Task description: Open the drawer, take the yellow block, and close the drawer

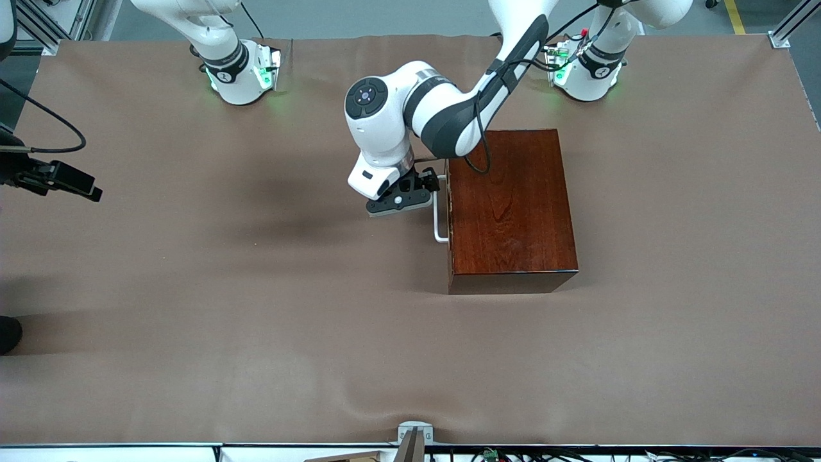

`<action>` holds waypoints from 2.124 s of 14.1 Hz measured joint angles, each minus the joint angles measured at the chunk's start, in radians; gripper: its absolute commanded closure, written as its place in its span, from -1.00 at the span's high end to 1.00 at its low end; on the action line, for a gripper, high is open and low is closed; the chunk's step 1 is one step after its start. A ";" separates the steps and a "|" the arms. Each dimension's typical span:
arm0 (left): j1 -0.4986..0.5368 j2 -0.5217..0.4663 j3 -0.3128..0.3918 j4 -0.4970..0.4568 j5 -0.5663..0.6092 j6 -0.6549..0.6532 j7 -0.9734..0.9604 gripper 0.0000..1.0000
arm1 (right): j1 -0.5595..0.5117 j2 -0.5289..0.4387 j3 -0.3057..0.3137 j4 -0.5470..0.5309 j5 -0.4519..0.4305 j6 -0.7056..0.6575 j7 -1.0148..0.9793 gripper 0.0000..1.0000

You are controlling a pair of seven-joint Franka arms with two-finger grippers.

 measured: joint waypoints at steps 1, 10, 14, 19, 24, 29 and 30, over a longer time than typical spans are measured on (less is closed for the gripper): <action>0.000 0.001 0.000 -0.001 0.004 -0.005 0.002 1.00 | 0.000 0.000 0.000 0.000 0.000 0.000 0.000 1.00; 0.001 0.022 0.001 -0.005 0.007 -0.009 0.050 1.00 | 0.000 0.000 0.000 0.000 0.000 0.000 0.000 1.00; 0.001 0.032 0.002 -0.005 0.007 -0.009 0.058 1.00 | 0.000 0.000 0.000 0.000 0.000 0.000 0.000 1.00; 0.003 0.038 0.004 -0.008 0.007 -0.011 0.059 1.00 | 0.000 0.000 0.001 0.000 0.000 0.000 0.000 1.00; 0.003 0.054 0.005 -0.008 0.007 -0.011 0.060 1.00 | 0.000 0.000 0.001 0.000 0.000 0.000 0.000 1.00; 0.003 0.065 0.007 -0.009 0.007 -0.012 0.061 1.00 | 0.000 0.000 0.001 0.000 0.000 0.000 0.000 1.00; 0.003 0.068 0.007 -0.009 0.007 -0.012 0.061 1.00 | 0.000 0.000 0.001 0.000 0.000 0.000 0.000 1.00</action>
